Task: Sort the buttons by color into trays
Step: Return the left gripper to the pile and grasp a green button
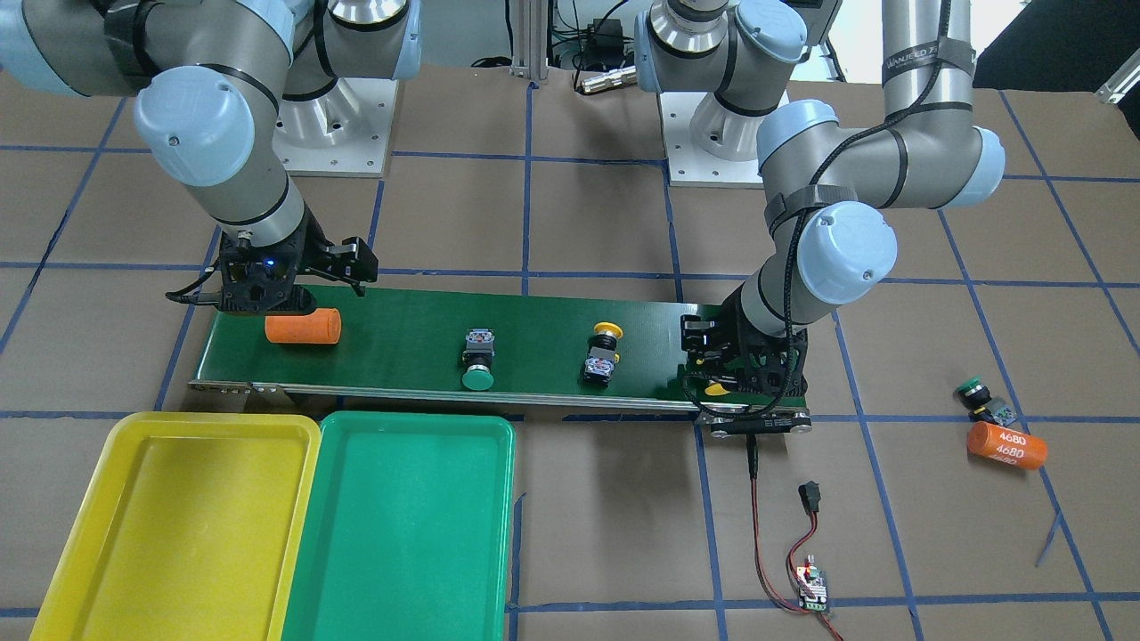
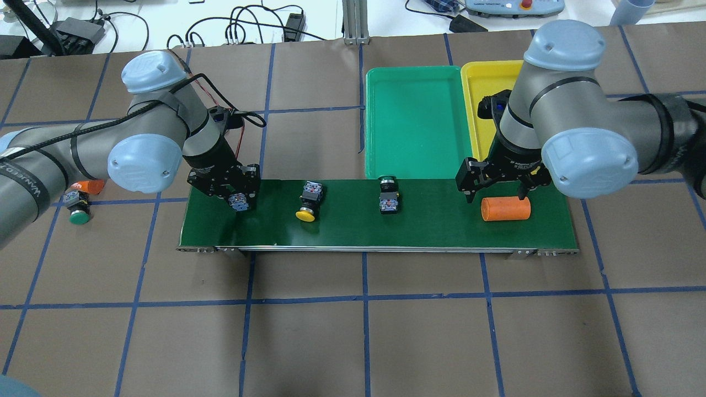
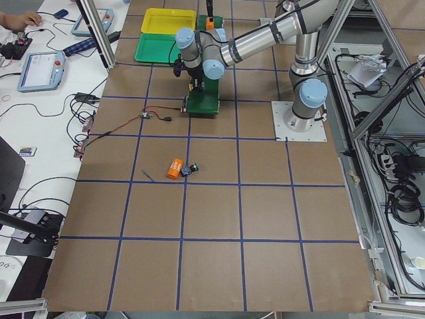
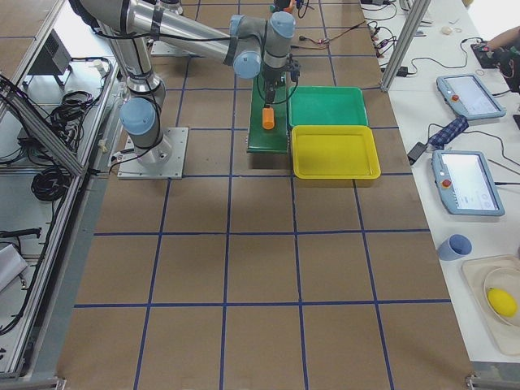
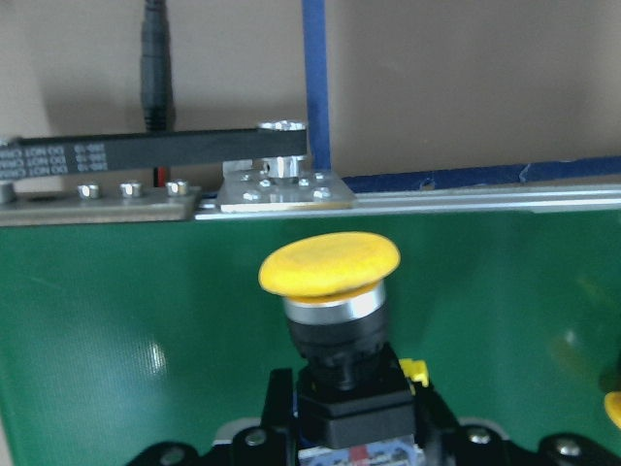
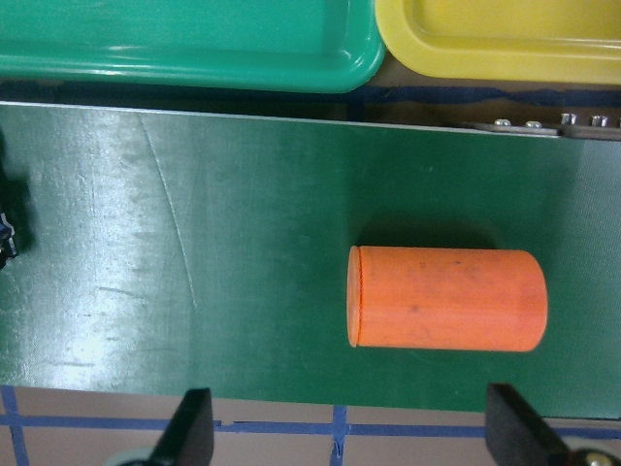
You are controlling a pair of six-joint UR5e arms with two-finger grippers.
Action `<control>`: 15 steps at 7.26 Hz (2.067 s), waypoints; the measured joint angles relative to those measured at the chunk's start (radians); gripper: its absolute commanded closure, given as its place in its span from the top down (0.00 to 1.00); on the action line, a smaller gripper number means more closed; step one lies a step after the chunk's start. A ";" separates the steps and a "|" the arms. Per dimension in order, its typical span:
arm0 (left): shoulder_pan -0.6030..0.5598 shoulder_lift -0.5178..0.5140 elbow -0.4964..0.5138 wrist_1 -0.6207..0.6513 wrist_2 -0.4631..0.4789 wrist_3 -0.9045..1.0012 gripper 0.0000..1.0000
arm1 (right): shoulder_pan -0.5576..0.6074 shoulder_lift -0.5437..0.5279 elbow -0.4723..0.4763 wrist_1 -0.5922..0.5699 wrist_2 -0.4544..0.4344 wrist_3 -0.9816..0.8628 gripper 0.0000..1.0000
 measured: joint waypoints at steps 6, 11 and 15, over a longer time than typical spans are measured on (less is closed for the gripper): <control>0.416 0.010 0.084 -0.005 0.051 0.685 1.00 | 0.001 0.001 0.000 -0.003 0.001 0.001 1.00; 0.642 -0.125 0.097 0.212 0.059 1.125 1.00 | 0.002 0.015 0.035 -0.067 -0.001 0.001 1.00; 0.694 -0.171 0.075 0.242 0.071 1.128 1.00 | 0.000 0.015 0.077 -0.127 0.012 0.003 1.00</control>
